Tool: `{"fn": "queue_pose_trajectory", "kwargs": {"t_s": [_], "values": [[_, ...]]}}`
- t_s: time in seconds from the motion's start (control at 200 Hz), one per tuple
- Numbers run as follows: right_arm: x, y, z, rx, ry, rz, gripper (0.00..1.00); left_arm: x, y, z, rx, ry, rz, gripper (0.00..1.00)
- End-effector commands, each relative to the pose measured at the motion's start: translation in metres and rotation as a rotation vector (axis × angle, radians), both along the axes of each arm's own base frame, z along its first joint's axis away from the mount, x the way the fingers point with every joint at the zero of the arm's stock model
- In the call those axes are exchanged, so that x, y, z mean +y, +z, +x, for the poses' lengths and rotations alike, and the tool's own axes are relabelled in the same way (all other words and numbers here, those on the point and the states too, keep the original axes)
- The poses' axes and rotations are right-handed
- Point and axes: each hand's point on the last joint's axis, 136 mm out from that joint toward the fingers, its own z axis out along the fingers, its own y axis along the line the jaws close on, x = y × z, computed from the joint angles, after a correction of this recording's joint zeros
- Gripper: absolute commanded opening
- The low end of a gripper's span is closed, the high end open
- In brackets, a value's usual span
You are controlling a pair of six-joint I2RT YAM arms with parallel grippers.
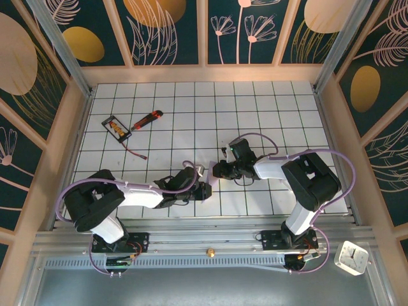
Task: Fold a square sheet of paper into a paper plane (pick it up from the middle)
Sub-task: Perform the fifth fold on the wing at the bottom-center of the table.
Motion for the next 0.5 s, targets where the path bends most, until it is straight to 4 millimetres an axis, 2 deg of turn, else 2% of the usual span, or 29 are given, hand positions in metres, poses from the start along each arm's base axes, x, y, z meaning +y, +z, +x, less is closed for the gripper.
{"fn": "queue_pose_trajectory", "kwargs": {"t_s": [0.0,0.495], "values": [[-0.022,-0.035,-0.004,0.039,-0.031,-0.133,0.21,-0.001,-0.004,0.001,0.0,0.002,0.02,0.22],[-0.016,-0.02,0.003,0.013,-0.026,-0.104,0.23,0.006,-0.014,-0.01,0.082,0.071,-0.072,0.04]]}}
